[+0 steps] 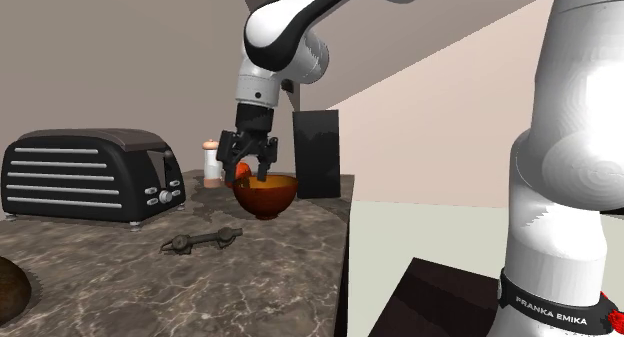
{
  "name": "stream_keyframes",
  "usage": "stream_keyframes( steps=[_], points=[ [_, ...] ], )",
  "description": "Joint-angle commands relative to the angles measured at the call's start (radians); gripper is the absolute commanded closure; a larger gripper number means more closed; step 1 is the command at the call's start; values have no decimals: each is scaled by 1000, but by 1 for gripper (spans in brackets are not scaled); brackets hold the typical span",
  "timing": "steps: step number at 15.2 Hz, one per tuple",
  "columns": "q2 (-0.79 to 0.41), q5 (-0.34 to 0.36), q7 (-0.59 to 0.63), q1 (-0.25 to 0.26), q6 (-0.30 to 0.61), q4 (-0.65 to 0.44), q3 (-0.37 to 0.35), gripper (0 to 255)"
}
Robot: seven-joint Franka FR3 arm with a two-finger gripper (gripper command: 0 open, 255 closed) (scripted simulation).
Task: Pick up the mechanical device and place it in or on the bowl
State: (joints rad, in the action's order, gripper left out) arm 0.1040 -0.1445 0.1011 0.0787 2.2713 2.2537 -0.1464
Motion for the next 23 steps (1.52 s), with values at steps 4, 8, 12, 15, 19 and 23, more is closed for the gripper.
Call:
stream_keyframes(
  steps=[4, 8, 12, 15, 19, 23],
  points=[
    [-20, 0, 2, 3, 35, 14, -4, 0],
    [-20, 0, 2, 3, 35, 14, -4, 0],
    [-19, 0, 2, 3, 34, 14, -4, 255],
    [-19, 0, 2, 3, 34, 14, -4, 255],
    [-19, 0, 2, 3, 34, 14, -4, 255],
    [-146, 223, -25, 49, -44, -106, -65, 0]
  ],
)
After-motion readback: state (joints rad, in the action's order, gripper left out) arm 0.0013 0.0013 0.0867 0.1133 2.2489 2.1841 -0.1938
